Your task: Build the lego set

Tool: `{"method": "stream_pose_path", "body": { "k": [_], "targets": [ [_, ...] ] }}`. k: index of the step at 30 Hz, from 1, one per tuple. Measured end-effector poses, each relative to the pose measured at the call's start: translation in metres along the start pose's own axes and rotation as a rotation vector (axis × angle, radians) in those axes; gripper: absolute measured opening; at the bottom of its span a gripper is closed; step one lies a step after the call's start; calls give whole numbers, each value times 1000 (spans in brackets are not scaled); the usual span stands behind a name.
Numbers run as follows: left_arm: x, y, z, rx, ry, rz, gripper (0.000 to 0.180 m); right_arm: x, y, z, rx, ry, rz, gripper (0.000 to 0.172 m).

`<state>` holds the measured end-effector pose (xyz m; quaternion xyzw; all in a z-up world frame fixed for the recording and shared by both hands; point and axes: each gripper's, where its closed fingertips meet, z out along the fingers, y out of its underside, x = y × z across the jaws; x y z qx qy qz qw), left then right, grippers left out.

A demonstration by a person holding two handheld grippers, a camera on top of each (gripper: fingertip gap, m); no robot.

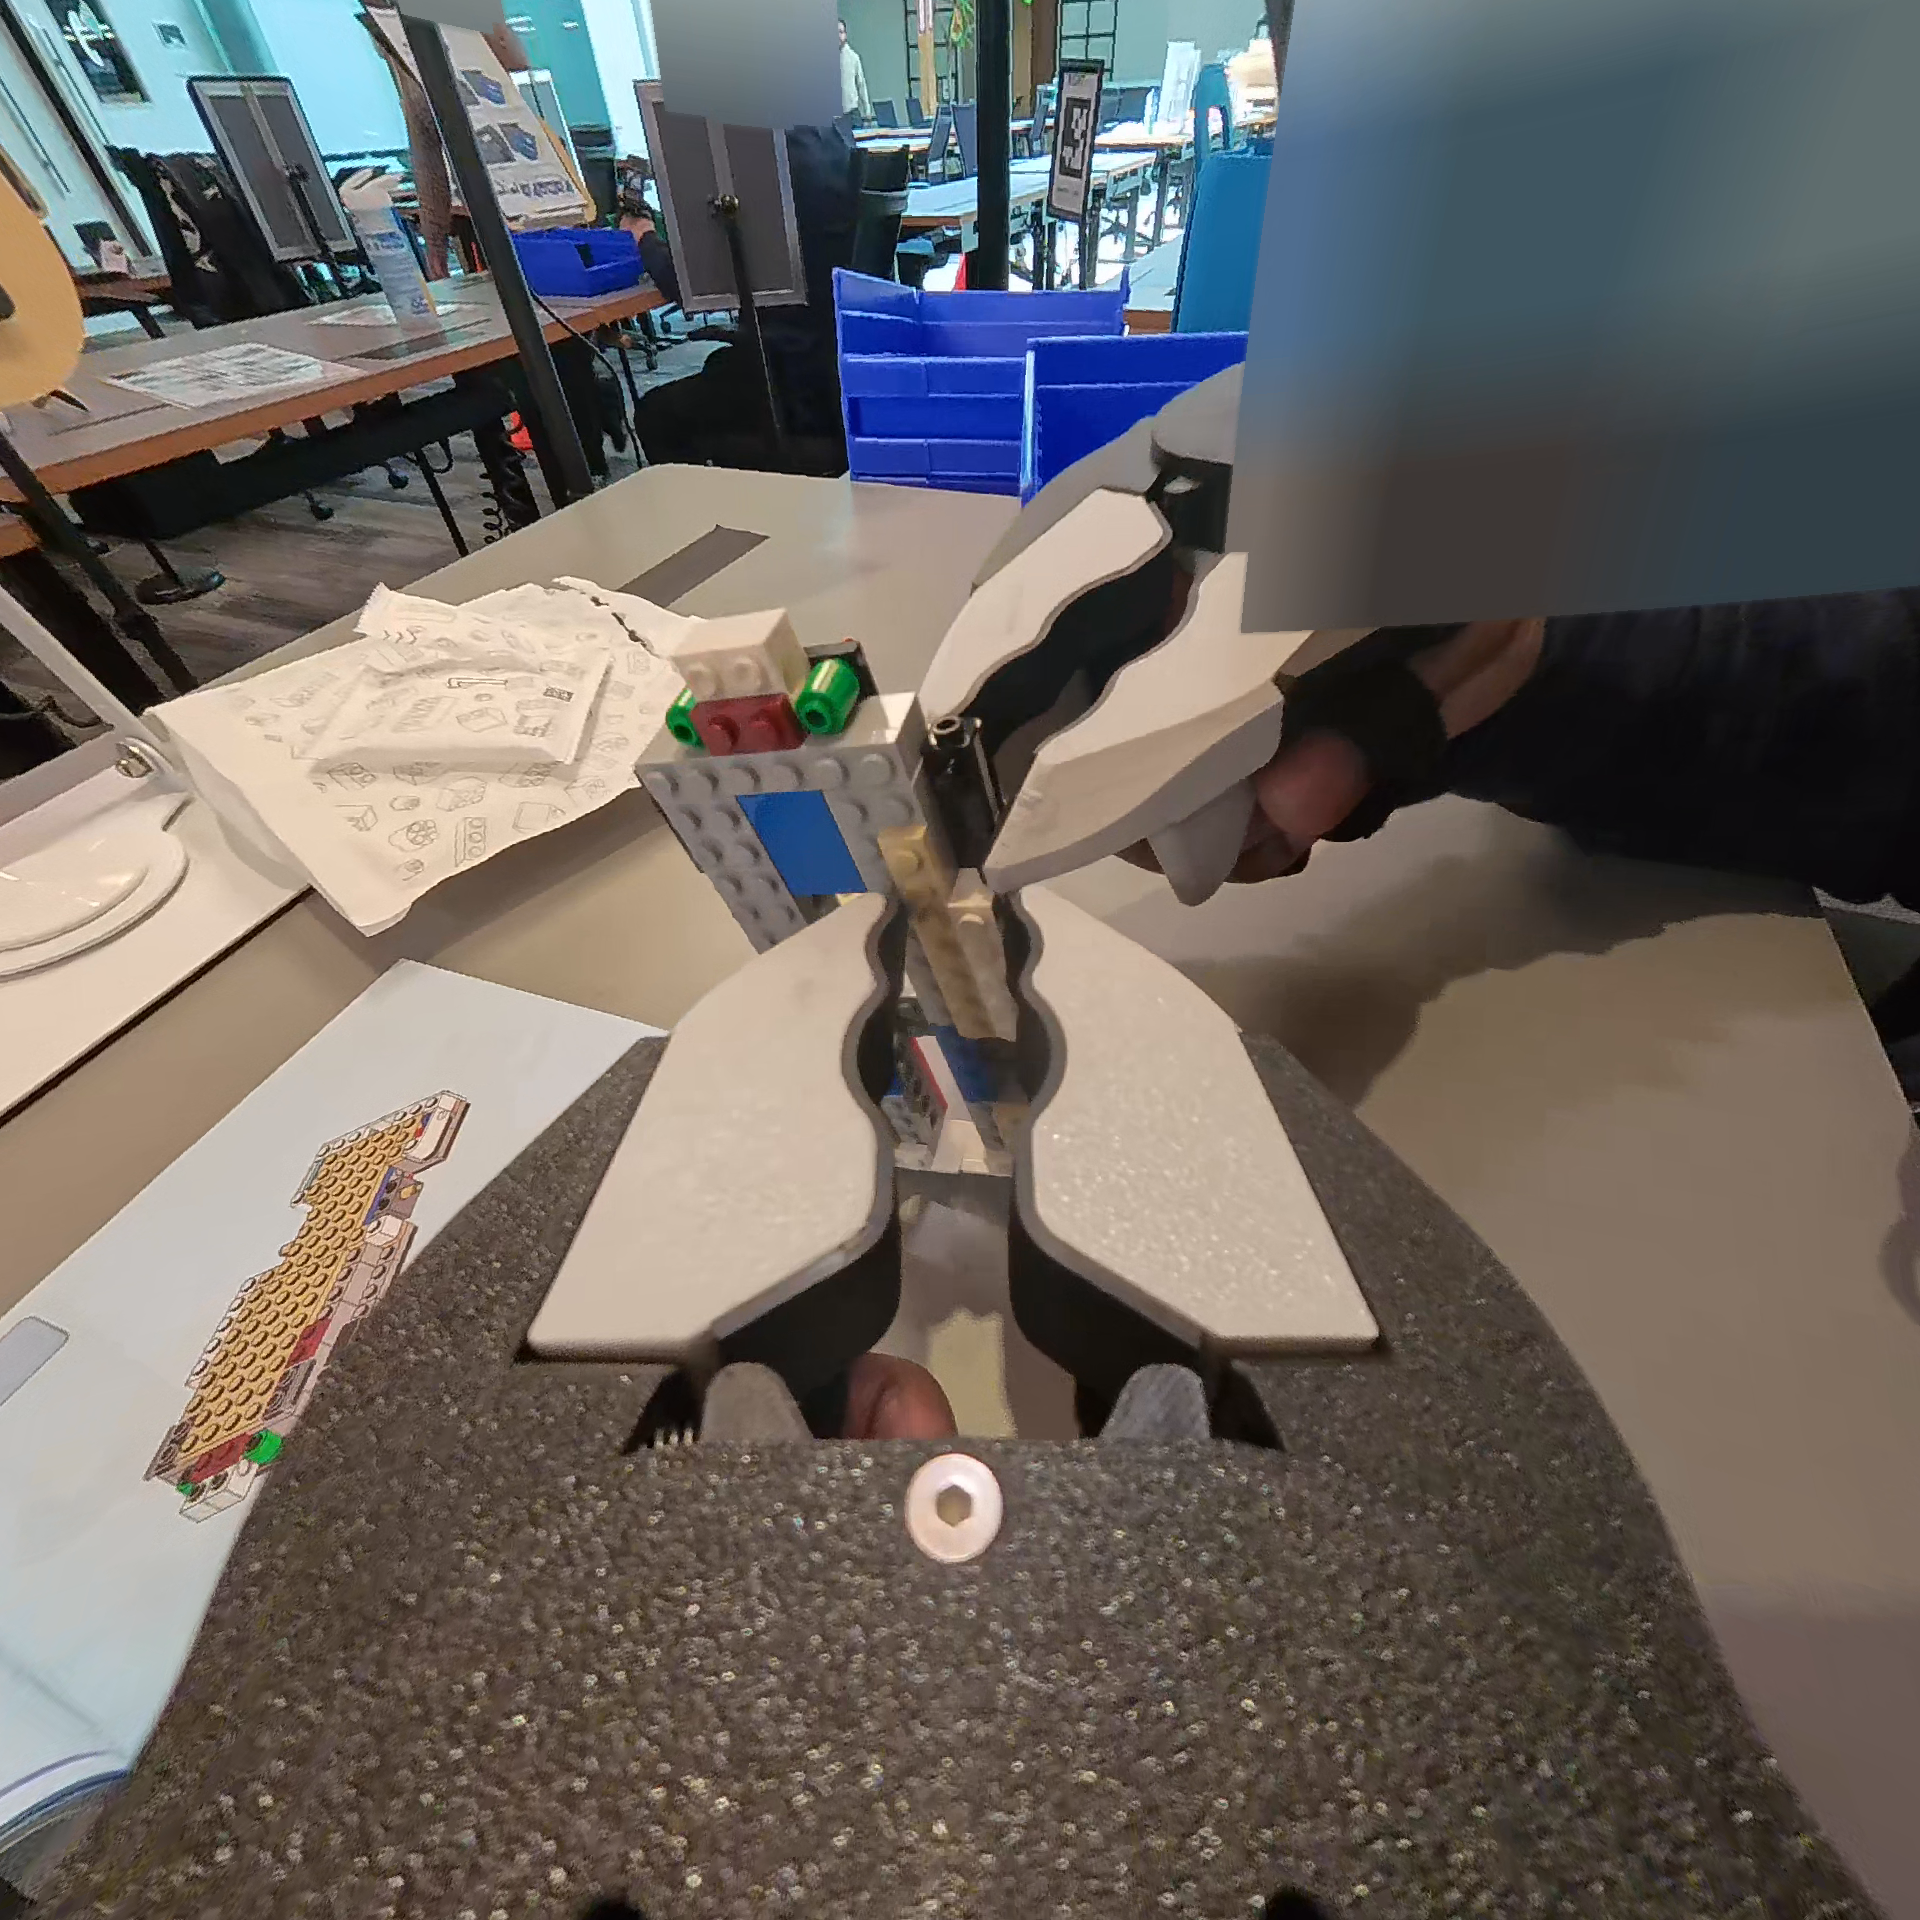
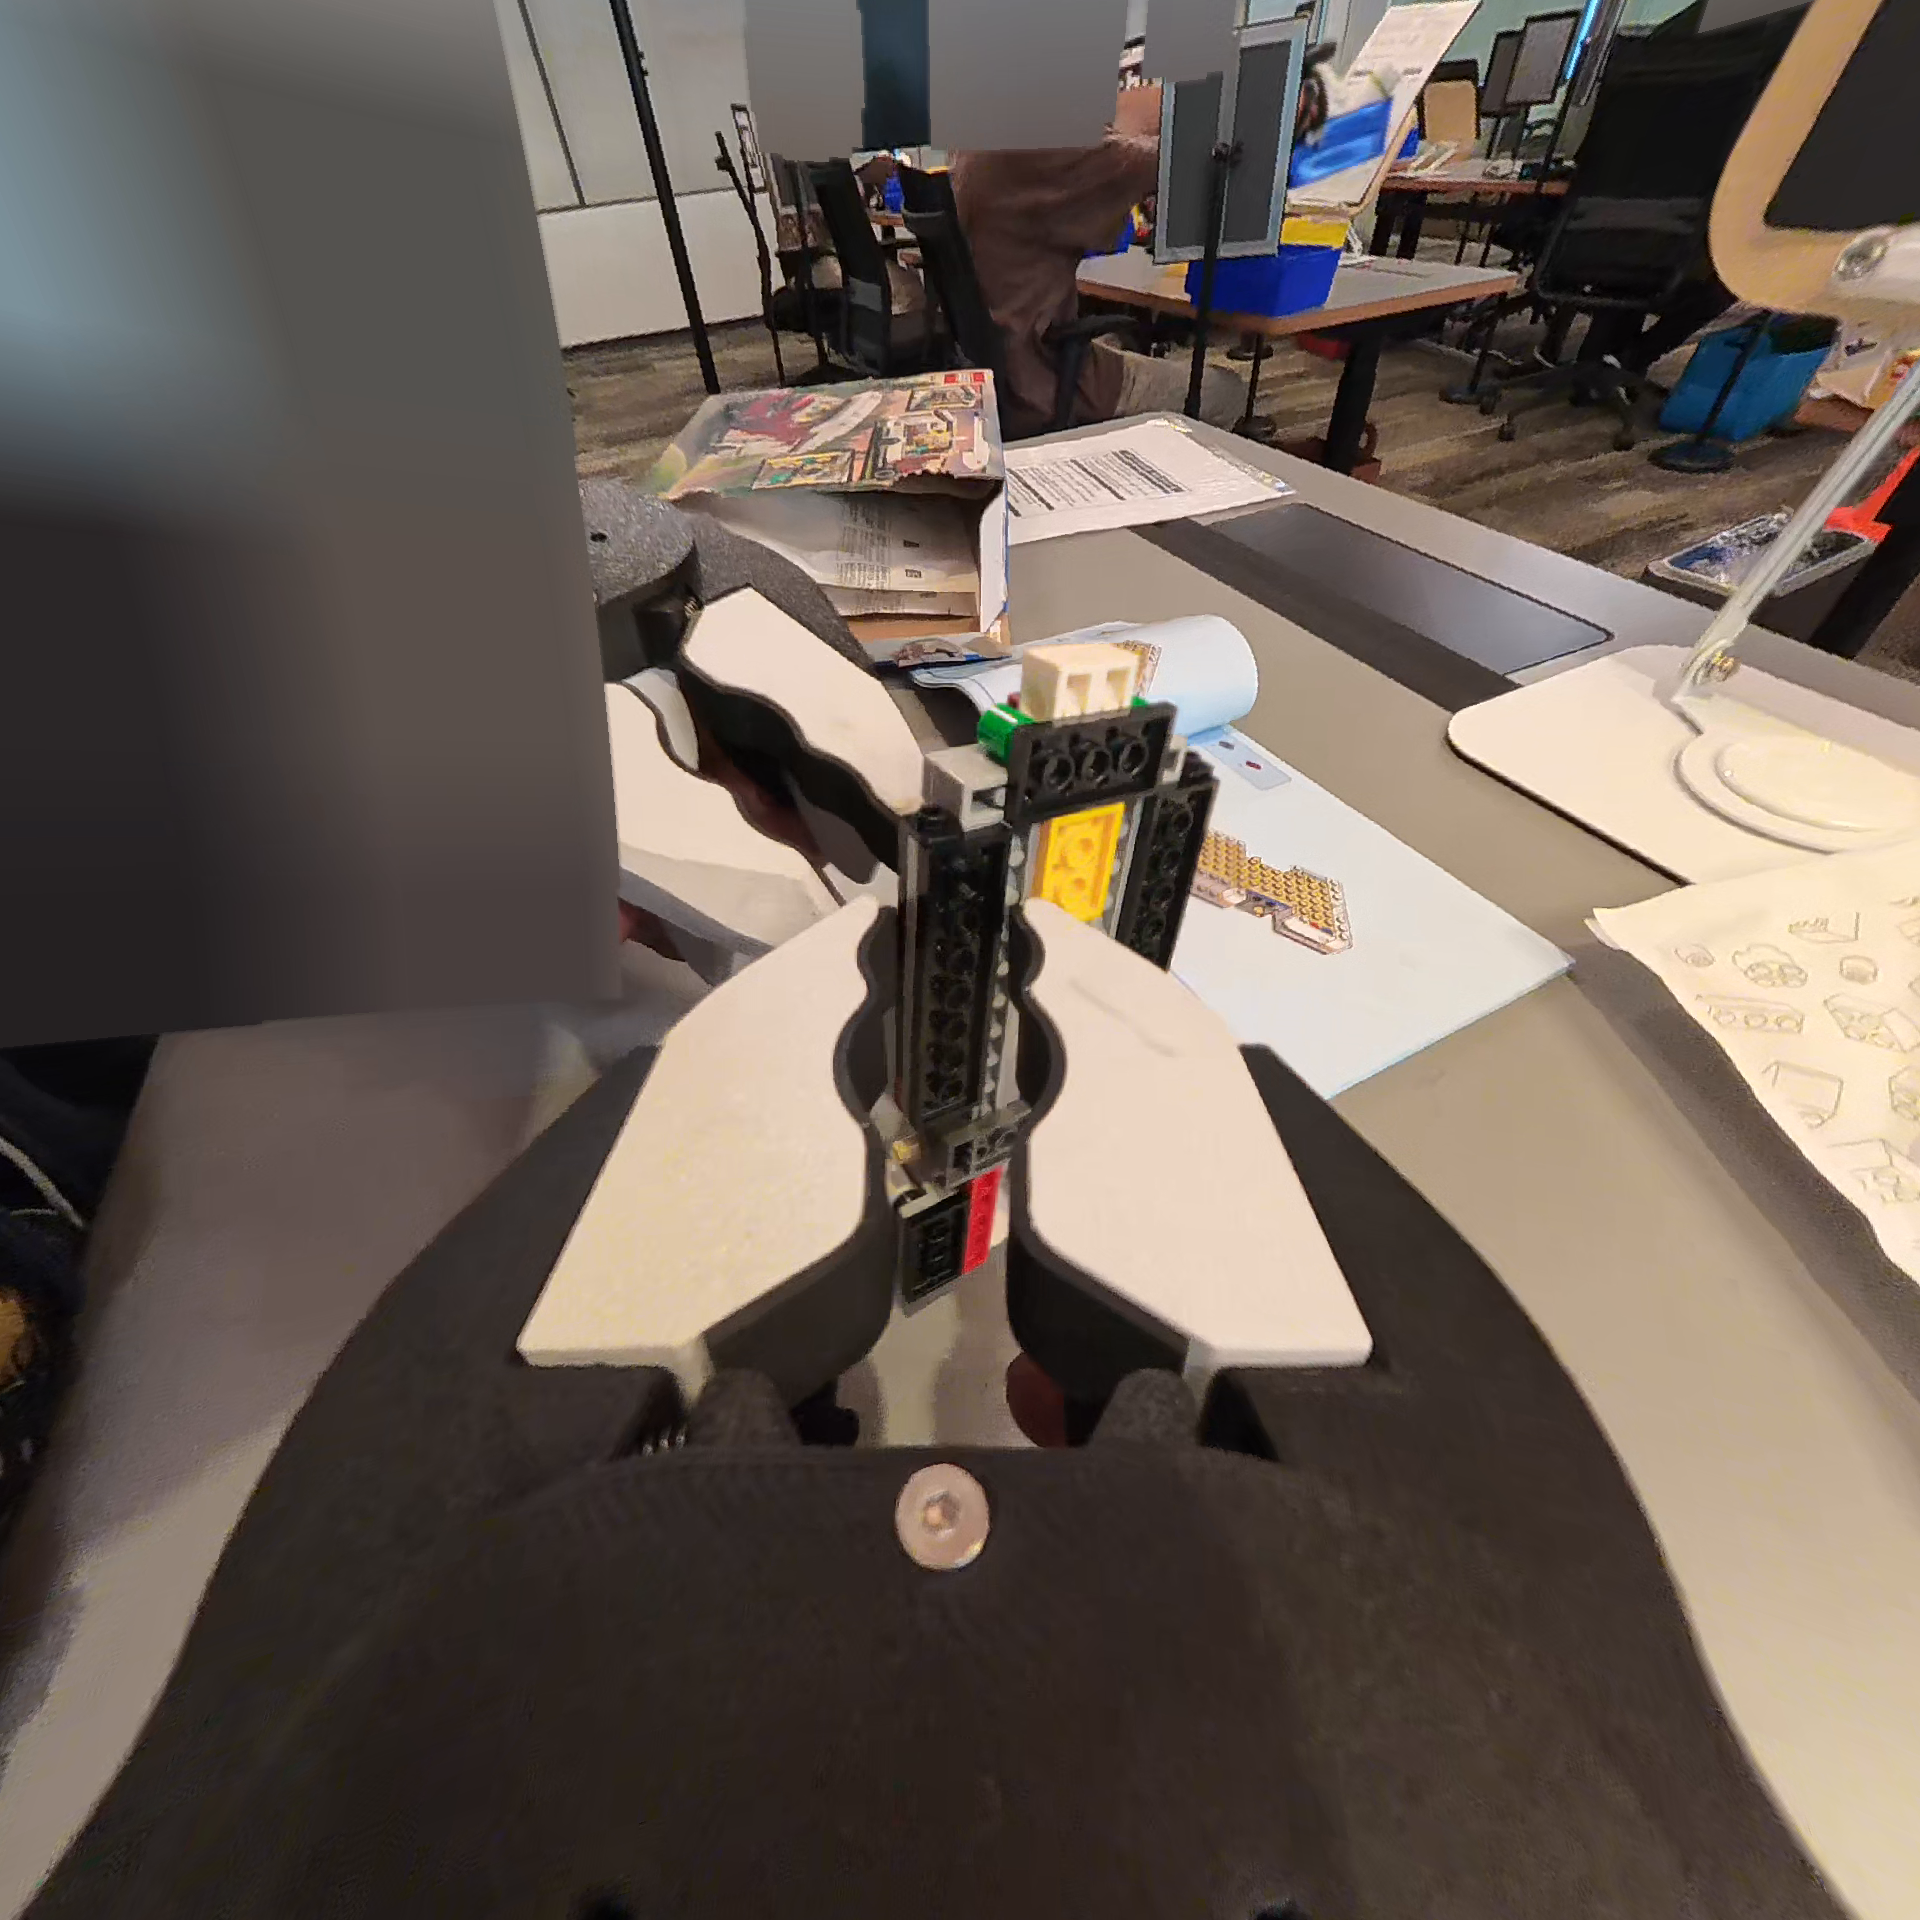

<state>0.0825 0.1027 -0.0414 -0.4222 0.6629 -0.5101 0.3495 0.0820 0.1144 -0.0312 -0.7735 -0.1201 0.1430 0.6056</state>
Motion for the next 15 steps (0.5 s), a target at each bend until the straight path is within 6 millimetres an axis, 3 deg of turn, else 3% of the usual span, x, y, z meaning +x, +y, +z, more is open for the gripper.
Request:
{"method": "stream_pose_path", "body": {
  "k": [7,15],
  "targets": [
    [0,-10,-2,53,-15,5,15,3,-4,-7,34,4,3,21],
    [3,-8,1,58,-15,8,11,4,6,-8,6,-30,14,20]
  ]
}}
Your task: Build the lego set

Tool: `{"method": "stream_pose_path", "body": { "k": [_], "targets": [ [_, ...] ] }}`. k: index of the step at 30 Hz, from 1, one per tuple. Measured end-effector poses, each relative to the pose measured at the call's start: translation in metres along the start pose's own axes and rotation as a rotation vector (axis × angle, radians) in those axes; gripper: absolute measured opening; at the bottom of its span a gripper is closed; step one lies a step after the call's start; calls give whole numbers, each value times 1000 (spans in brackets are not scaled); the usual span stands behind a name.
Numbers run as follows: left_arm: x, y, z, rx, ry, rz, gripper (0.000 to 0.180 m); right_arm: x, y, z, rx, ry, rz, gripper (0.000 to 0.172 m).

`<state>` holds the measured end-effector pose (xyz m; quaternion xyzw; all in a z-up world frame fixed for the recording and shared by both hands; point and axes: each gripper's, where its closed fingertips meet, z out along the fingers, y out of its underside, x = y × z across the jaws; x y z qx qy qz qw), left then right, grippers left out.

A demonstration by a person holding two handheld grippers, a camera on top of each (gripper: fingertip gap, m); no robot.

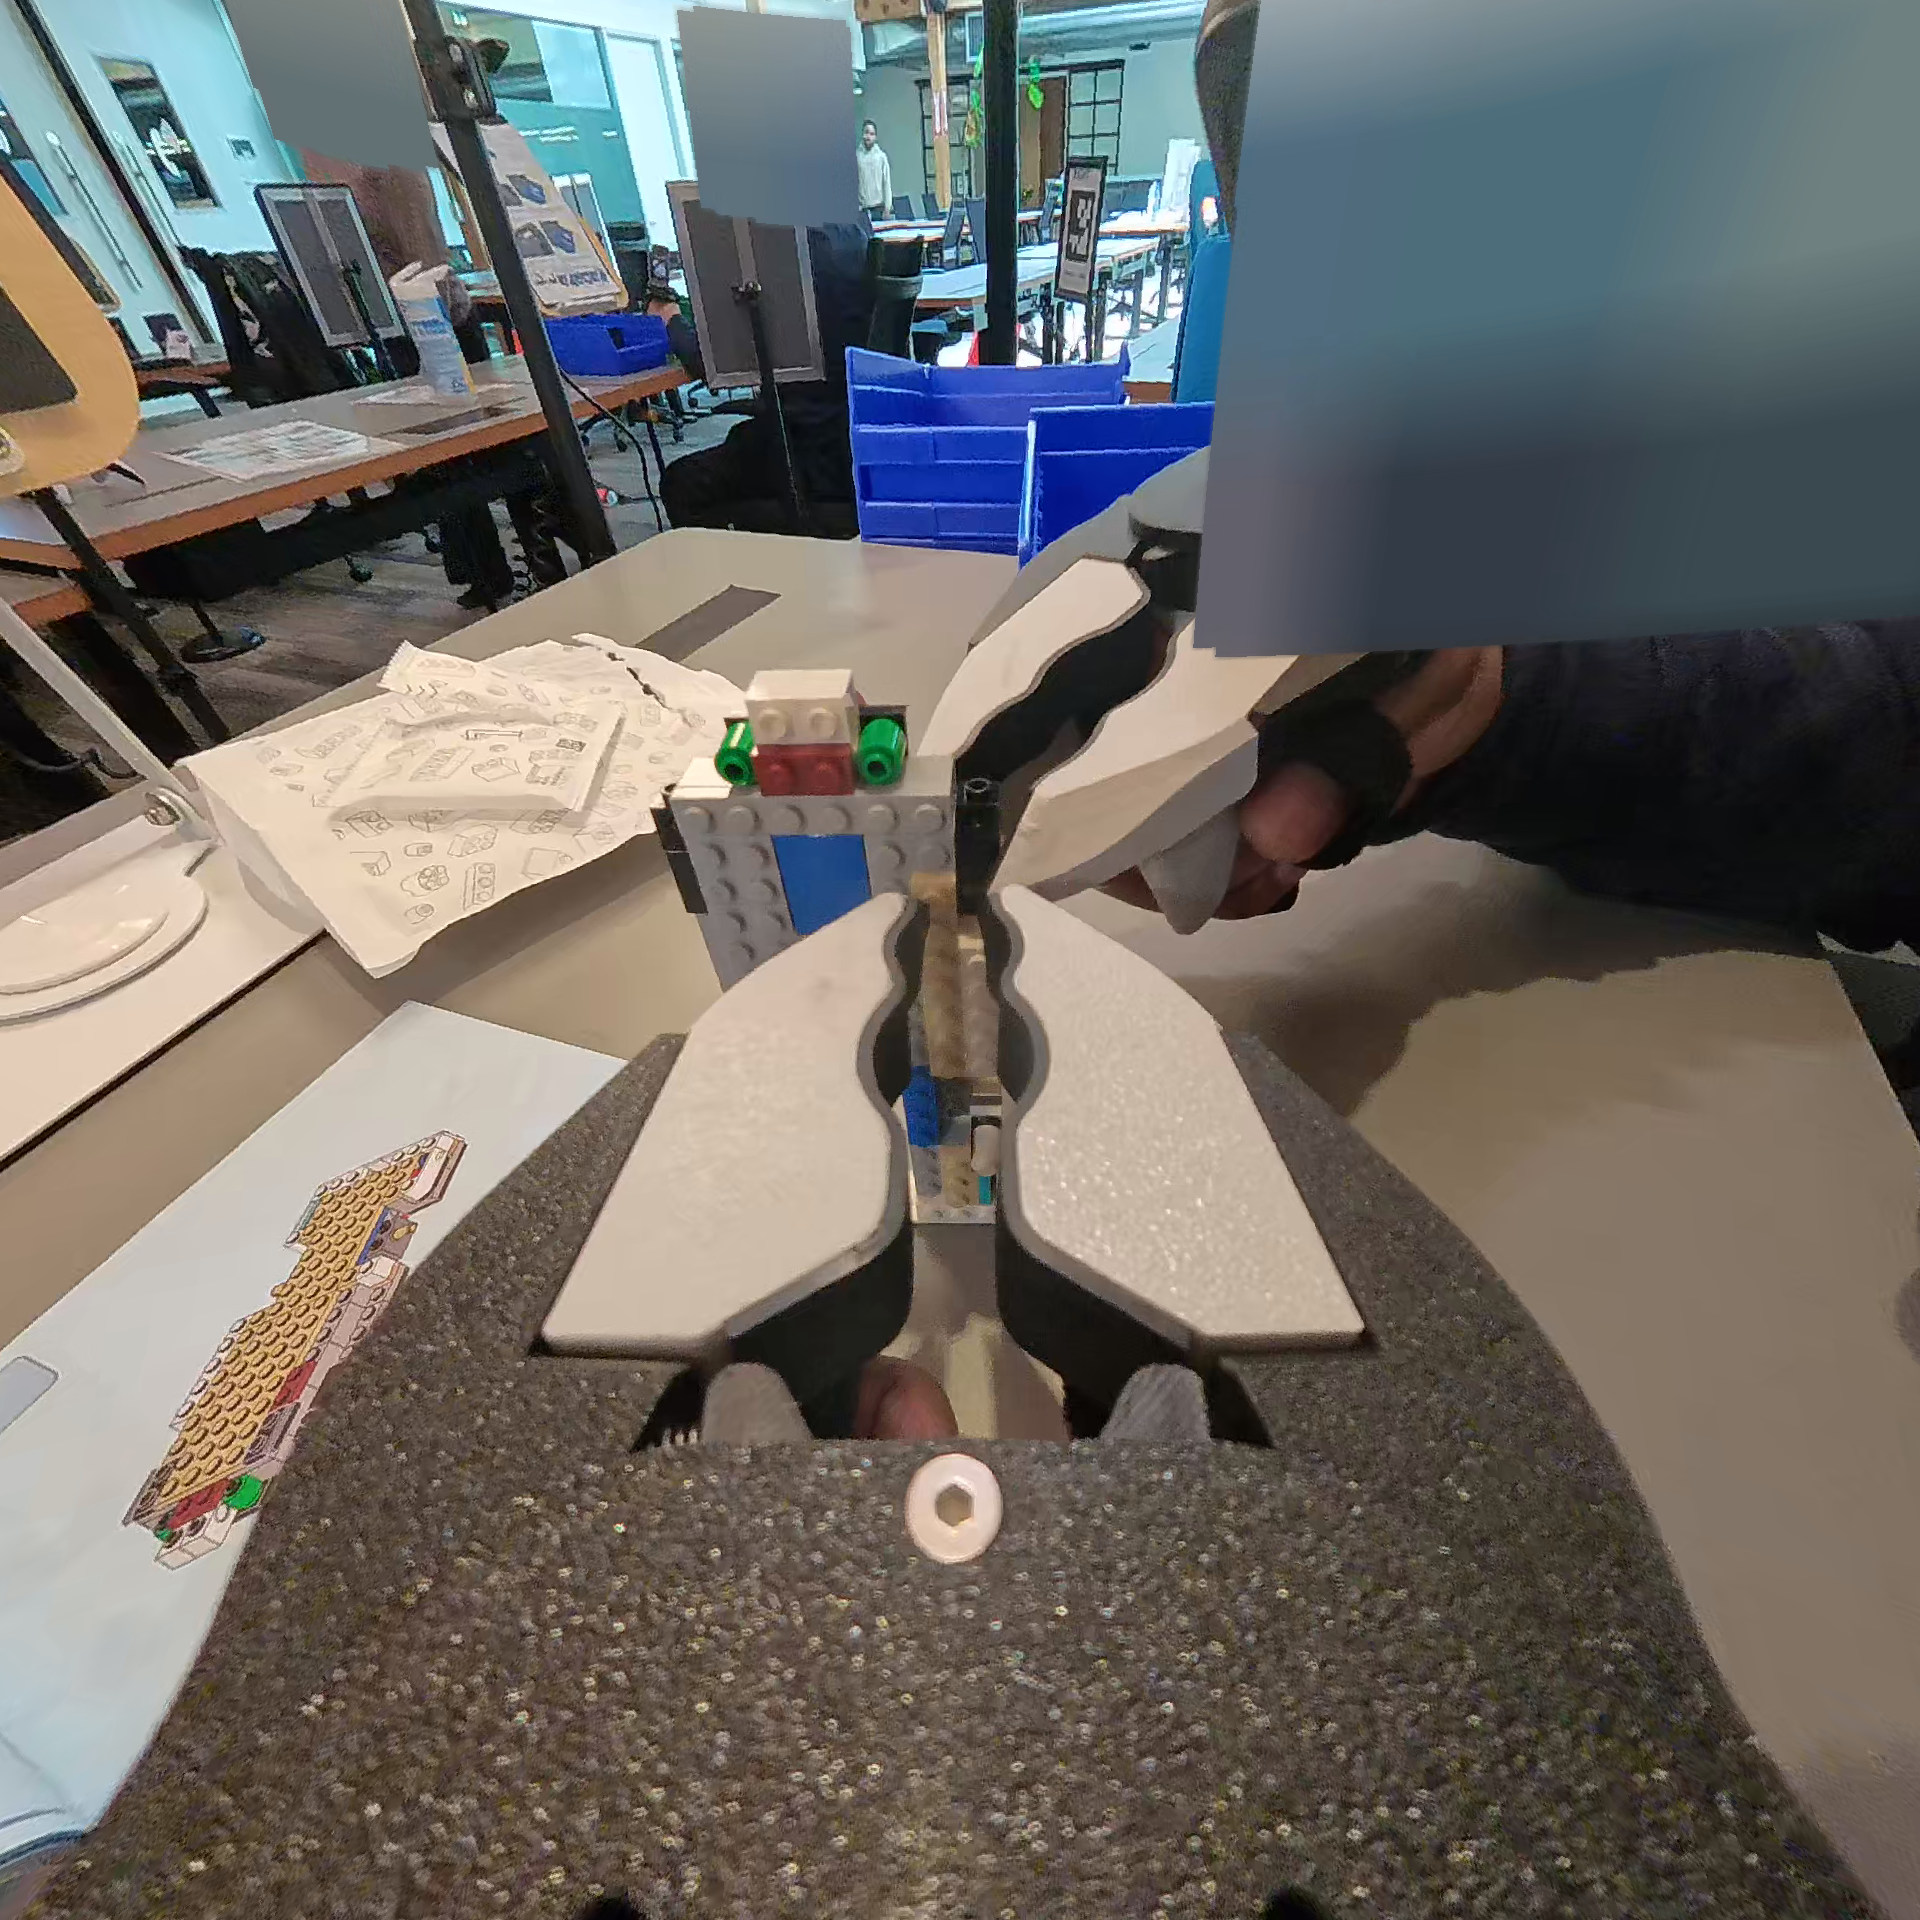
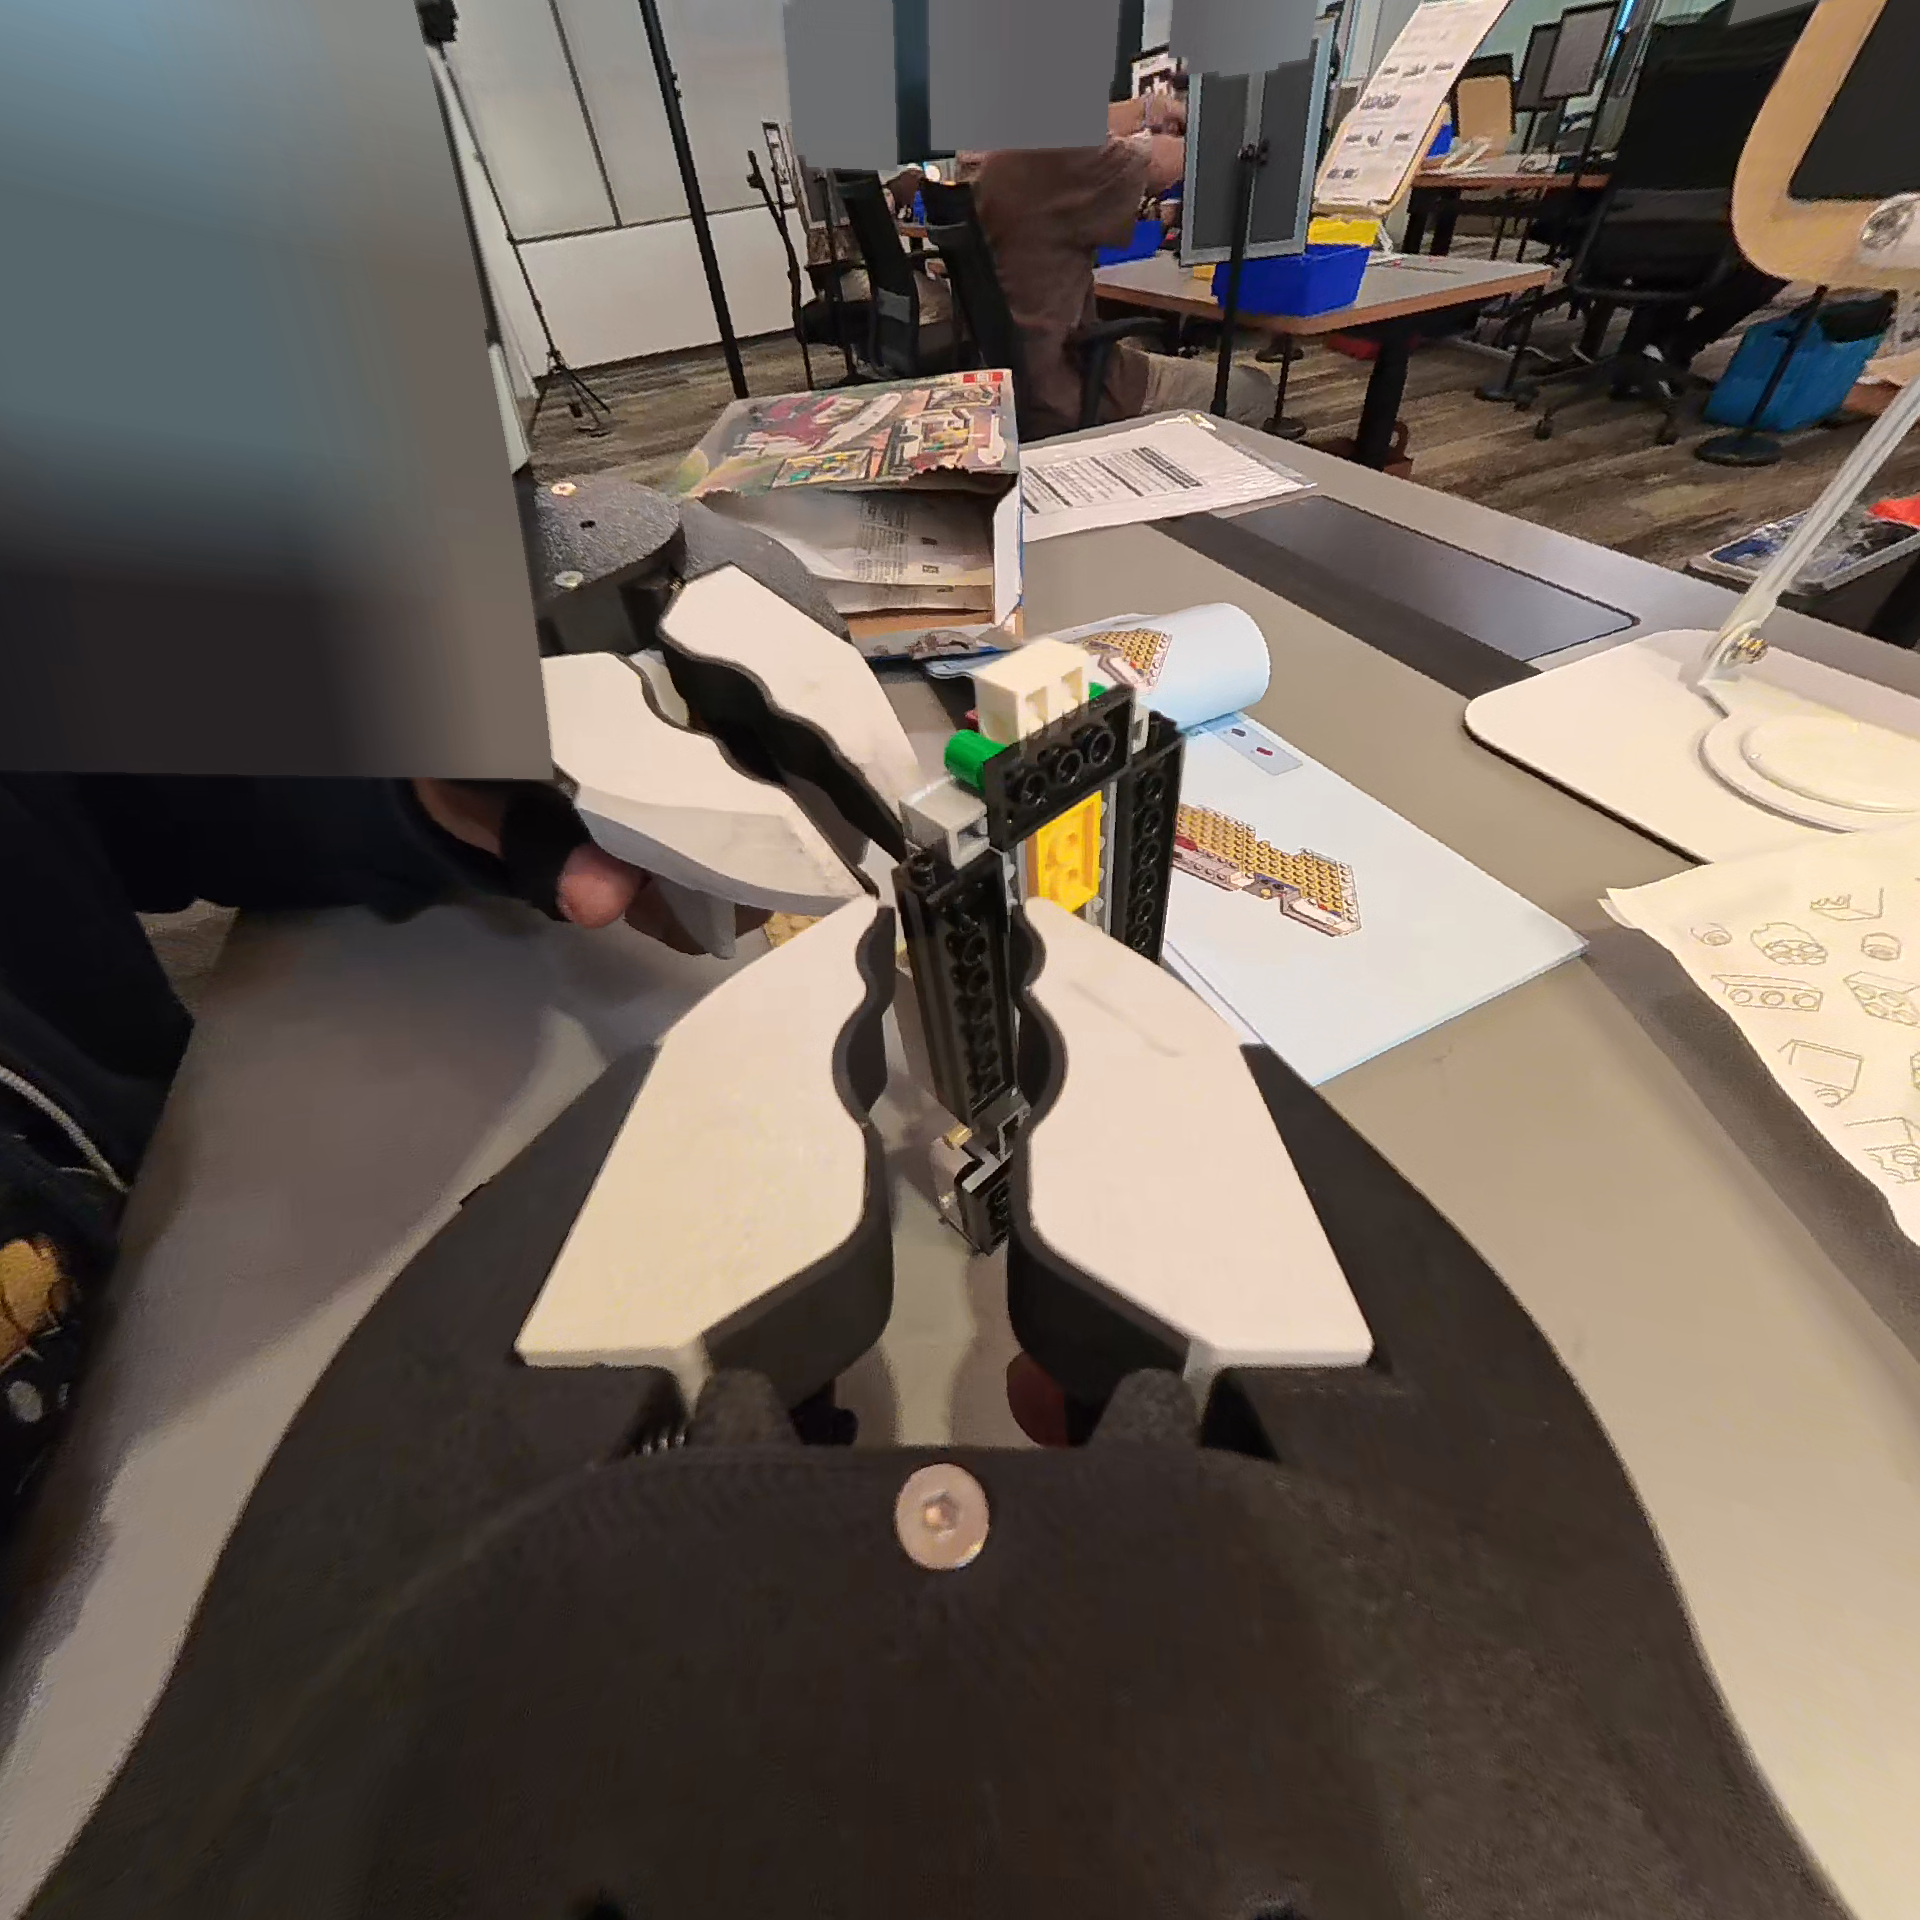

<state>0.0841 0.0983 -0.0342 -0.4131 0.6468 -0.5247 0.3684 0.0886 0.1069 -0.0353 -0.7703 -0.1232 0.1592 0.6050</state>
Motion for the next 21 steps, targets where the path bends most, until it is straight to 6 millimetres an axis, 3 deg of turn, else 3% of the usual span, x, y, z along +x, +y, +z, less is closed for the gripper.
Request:
{"method": "stream_pose_path", "body": {
  "k": [21],
  "targets": [
    [-3,-5,-1,52,-47,-30,8,-5,-4,0,50,-82,27,23]
  ]
}}
